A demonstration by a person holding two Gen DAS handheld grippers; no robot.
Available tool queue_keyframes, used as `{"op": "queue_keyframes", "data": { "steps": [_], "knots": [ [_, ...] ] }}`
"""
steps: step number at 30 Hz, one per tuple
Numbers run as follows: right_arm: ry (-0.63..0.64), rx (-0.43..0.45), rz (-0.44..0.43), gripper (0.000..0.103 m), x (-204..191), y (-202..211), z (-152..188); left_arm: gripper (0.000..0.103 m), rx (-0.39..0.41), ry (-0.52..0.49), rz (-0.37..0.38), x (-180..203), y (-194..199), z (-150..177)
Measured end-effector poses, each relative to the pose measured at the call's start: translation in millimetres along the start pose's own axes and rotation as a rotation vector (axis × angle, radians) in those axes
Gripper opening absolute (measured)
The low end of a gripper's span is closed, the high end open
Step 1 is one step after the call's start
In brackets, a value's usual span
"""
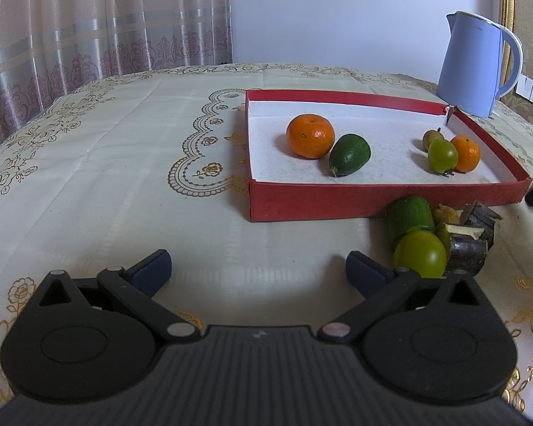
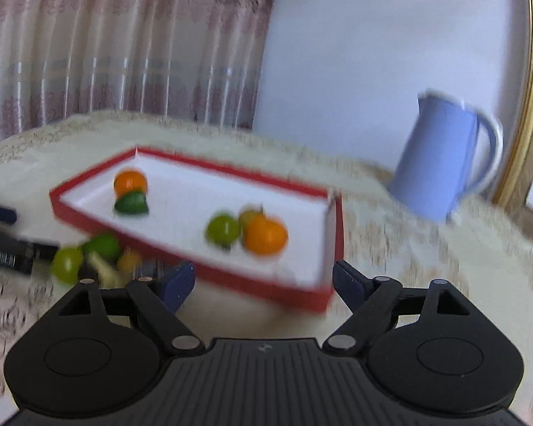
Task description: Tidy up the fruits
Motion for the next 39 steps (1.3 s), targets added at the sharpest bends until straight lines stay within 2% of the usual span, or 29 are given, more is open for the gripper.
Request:
{"op": "queue_keyframes", "data": {
  "steps": [5, 13, 16, 18, 22, 24, 33, 39],
  "knots": [
    [-0.085, -0.061, 0.027, 0.085, 13, -10, 22, 0.103, 0.000, 0.000, 0.000, 0, 0, 0],
    [-0.179, -0.079, 0.079, 0.085, 29, -23, 33, 0.103, 0.000, 0.000, 0.000, 0, 0, 0],
    [-0.200, -0.098, 0.080, 0.090, 36, -26, 35, 0.103, 0.000, 0.000, 0.000, 0, 0, 0],
    [-0.210, -0.117, 0.080, 0.100, 37, -29, 36, 0.103, 0.000, 0.000, 0.000, 0, 0, 0],
    [-0.244, -0.164, 0.080, 0.100, 42, -36, 40, 0.103, 0.000, 0.000, 0.000, 0, 0, 0],
    [-0.263, -0.159, 0.069, 0.102, 44, -35, 41, 0.103, 0.000, 0.000, 0.000, 0, 0, 0],
    [-0.247, -0.171, 0.069, 0.103, 42, -37, 41, 0.103, 0.002, 0.002, 0.001, 0, 0, 0],
    [-0.248, -0.171, 0.068, 0.103, 42, -37, 41, 0.103, 0.032, -0.010, 0.072, 2, 16, 6]
  ]
}}
Point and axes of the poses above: each gripper's, at about its wrist camera, not at the fingertips, and y roughly against the way its jaws point, x to its right, z to its underside, the point moved 5 cm from there along -y, roughly the way its jaws point, and after that the axes turned 2 degrees about z, right-handed, at the moved point
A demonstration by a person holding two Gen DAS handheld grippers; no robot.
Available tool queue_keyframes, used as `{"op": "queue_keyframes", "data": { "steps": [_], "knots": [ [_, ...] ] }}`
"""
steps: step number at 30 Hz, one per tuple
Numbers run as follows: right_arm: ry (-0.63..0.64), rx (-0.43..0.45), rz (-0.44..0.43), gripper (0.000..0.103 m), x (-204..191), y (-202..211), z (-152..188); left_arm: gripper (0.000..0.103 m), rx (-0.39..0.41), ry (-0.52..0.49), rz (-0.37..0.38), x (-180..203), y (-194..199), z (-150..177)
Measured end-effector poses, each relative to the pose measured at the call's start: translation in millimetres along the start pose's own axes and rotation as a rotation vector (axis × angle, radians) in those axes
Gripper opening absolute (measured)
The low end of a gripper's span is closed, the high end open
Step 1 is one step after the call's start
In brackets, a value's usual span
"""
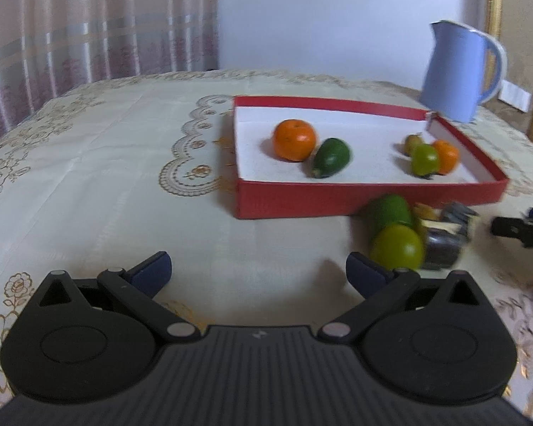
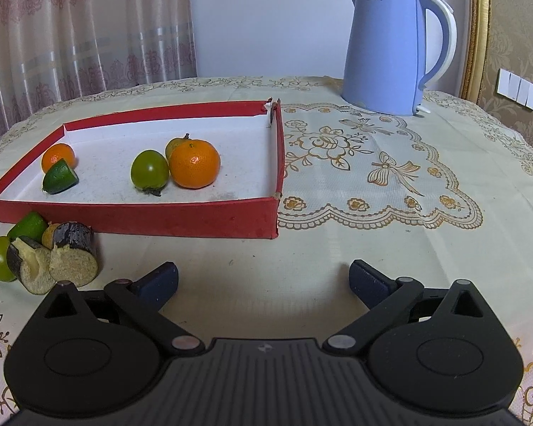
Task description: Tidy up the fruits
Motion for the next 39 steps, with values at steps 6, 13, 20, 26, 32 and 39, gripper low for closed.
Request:
{"op": "queue_keyframes", "data": {
  "steps": [6, 13, 20, 26, 32, 39],
  "knots": [
    [0.000, 0.000, -0.001, 0.103, 0, 0, 0, 0.103, 0.053, -0.111, 0.067, 32, 21, 1],
    [0.000, 0.000, 0.000, 0.103, 0, 0, 0, 0.096, 0.061, -0.174, 0.071, 58, 13, -4],
    [0.000, 0.000, -0.001, 0.103, 0, 0, 0, 0.085, 0.029, -0.146, 0.113, 56, 0, -9],
    [0.000, 0.000, -0.001, 0.103, 0, 0, 0, 0.064, -0.011, -0.155, 0.133, 64, -11, -3],
    [0.000, 0.000, -0.001, 0.103, 0, 0, 0, 0.039, -0.002, -0.168, 0.160, 71, -4, -2],
    [0.000, 0.001, -0.001, 0.103, 0, 0, 0, 0.030, 0.008, -0.168, 0.167, 75, -1, -1]
  ]
}}
Point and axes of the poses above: each gripper's, at about its wrist camera, not at the fingertips, and y roughly against the way its jaws point, x to its right, z to its underside, the point moved 5 cm from there along -y, roughly the way its jaws point, and after that the axes turned 2 degrees about z, right-handed, at the moved point
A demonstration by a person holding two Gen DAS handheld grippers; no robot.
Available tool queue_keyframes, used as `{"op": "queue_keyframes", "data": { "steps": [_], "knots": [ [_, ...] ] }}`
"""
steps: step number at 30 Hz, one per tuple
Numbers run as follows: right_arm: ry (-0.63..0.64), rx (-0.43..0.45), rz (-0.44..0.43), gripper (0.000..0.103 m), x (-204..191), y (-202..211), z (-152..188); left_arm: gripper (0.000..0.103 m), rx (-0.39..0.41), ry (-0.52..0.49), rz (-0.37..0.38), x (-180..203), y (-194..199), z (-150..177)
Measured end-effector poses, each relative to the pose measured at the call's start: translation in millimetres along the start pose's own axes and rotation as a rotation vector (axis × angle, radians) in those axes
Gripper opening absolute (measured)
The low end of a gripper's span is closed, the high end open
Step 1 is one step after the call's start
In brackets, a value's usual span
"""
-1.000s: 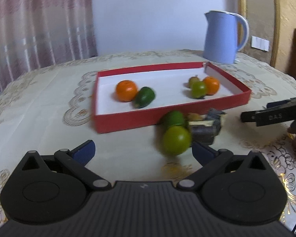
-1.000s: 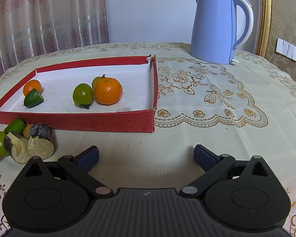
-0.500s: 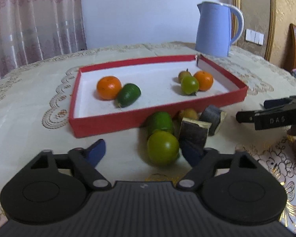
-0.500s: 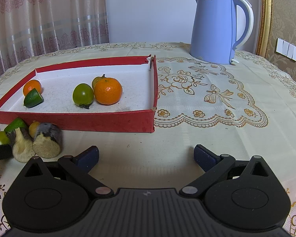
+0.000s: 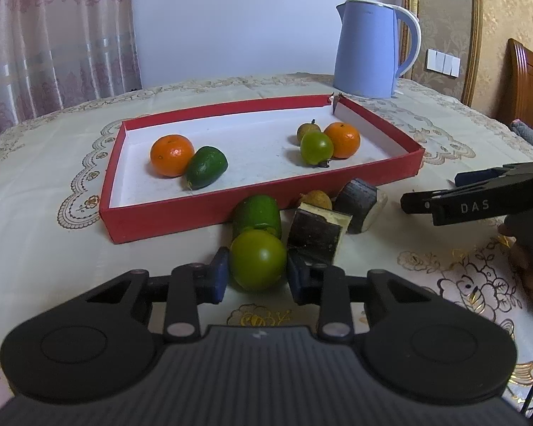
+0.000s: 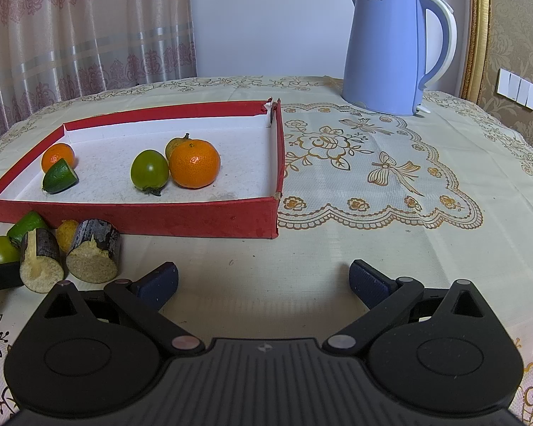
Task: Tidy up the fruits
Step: 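Lower the left gripper onto the large green fruit and close it, then carry the large green fruit with the left gripper into the tray, release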
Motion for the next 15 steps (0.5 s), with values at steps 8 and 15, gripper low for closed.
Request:
{"op": "queue_keyframes", "data": {
  "steps": [8, 15],
  "knots": [
    [0.000, 0.000, 0.000, 0.103, 0, 0, 0, 0.030, 0.017, 0.029, -0.013, -3, 10, -1],
    [0.000, 0.000, 0.000, 0.103, 0, 0, 0, 0.030, 0.063, 0.045, -0.040, -9, 24, -13]
  ]
}}
Point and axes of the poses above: each gripper's, at about its wrist camera, not at the fingertips, and y roughly against the way its jaws point, x to its right, z to its underside, the point moved 5 cm from there along -y, roughly the way its jaws point, and after that the axes turned 2 degrees about z, right-handed, at the moved point
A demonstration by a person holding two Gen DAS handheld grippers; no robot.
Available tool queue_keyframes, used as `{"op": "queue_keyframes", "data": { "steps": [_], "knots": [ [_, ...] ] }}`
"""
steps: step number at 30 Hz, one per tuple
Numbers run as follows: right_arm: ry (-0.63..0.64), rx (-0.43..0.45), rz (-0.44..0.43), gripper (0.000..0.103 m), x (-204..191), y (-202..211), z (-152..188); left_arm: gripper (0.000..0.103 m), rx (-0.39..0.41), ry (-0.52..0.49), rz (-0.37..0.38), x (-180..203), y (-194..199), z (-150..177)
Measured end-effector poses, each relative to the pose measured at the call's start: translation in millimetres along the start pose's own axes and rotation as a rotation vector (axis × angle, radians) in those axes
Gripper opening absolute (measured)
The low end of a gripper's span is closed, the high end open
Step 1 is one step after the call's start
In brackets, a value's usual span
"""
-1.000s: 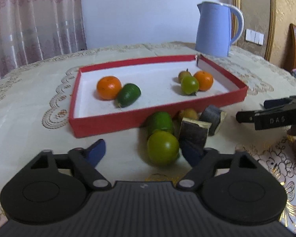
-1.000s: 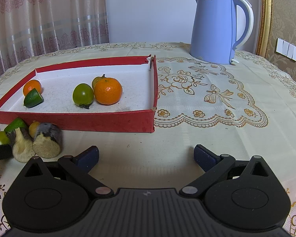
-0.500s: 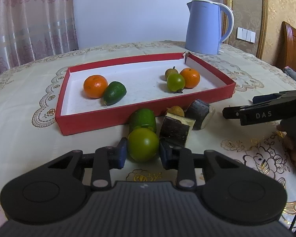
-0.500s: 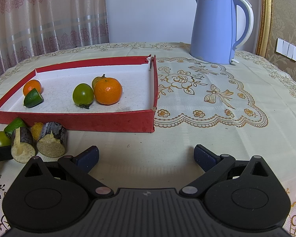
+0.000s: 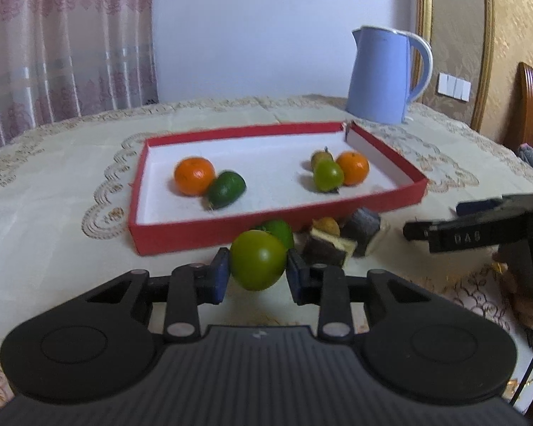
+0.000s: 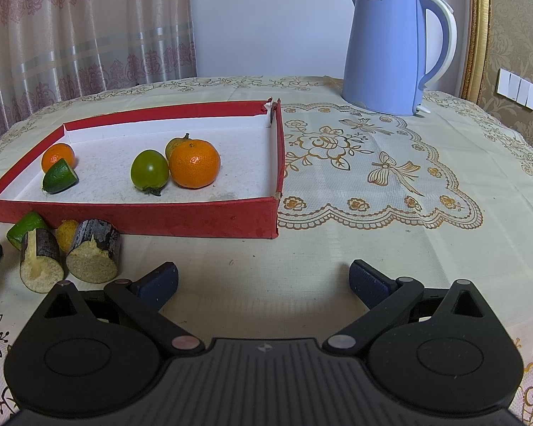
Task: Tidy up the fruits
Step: 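Carry the large green fruit with the left gripper into the tray, release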
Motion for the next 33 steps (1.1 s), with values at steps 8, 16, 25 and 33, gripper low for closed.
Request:
{"op": "queue_keyframes", "data": {
  "steps": [8, 16, 25, 33],
  "knots": [
    [0.000, 0.000, 0.000, 0.103, 0, 0, 0, 0.030, 0.019, -0.016, -0.060, -7, -6, -19],
    [0.000, 0.000, 0.000, 0.103, 0, 0, 0, 0.030, 0.003, 0.007, -0.110, -17, -25, -31],
    [0.000, -0.001, 0.000, 0.103, 0, 0, 0, 0.030, 0.008, 0.028, -0.160, -29, -37, -40],
    [0.000, -0.001, 0.000, 0.103, 0, 0, 0, 0.030, -0.010, 0.058, -0.180, -42, -54, -43]
  ]
}}
Point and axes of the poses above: each gripper's, at about its wrist camera, not at the fingertips, and y roughly against the way its jaws point, x to its right, z to its underside, the point moved 5 cm from there along -y, roughly the way its jaws point, and after that the axes turned 2 degrees about z, right-handed, at the moved point
